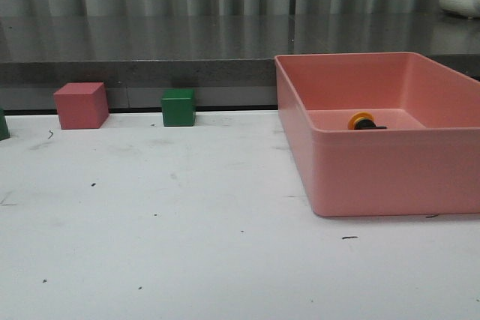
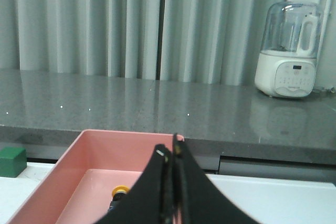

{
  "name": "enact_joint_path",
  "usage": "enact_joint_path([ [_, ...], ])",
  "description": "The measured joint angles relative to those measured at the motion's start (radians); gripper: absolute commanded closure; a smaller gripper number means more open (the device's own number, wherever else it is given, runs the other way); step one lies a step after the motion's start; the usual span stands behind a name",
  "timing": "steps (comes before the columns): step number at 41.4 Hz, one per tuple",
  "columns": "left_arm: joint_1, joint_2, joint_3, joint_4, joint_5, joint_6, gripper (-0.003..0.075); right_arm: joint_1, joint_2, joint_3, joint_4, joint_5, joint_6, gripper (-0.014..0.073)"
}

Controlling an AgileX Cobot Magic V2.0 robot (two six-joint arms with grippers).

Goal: Place and stand button with both arms

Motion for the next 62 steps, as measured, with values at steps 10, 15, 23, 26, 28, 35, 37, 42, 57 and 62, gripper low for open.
enact_joint_path([
  [10, 0.000, 0.125, -0.289, 0.000, 0.229, 0.000, 0.0740, 0.000, 0.187, -0.250, -0.017, 0.186, 0.000, 0.0662],
  [15, 0.000, 0.238, -0.411, 0.000, 0.356, 0.000, 0.0740, 0.000, 0.294, -0.333, -0.017, 0.279, 0.000, 0.0662],
  [23, 0.000, 0.381, -0.470, 0.000, 0.489, 0.000, 0.0740, 0.000, 0.449, -0.361, -0.017, 0.383, 0.000, 0.0662],
  [26, 0.000, 0.420, -0.470, 0.000, 0.522, 0.000, 0.0740, 0.000, 0.502, -0.361, -0.017, 0.410, 0.000, 0.0662],
  [28, 0.000, 0.447, -0.470, 0.000, 0.540, 0.000, 0.0740, 0.000, 0.534, -0.361, -0.017, 0.429, 0.000, 0.0662],
  [35, 0.000, 0.511, -0.470, 0.000, 0.587, 0.000, 0.0740, 0.000, 0.623, -0.361, -0.017, 0.453, 0.000, 0.0662],
  [37, 0.000, 0.525, -0.470, 0.000, 0.589, 0.000, 0.0740, 0.000, 0.649, -0.361, -0.017, 0.453, 0.000, 0.0662],
  [42, 0.000, 0.559, -0.470, 0.000, 0.591, 0.000, 0.0739, 0.000, 0.700, -0.361, -0.017, 0.458, 0.000, 0.0657],
  [57, 0.000, 0.614, -0.470, 0.000, 0.591, 0.000, 0.0141, 0.000, 0.796, -0.361, -0.017, 0.485, 0.000, 0.0019],
  [62, 0.000, 0.614, -0.470, 0.000, 0.591, 0.000, 0.0122, 0.000, 0.804, -0.361, -0.017, 0.485, 0.000, -0.0030],
])
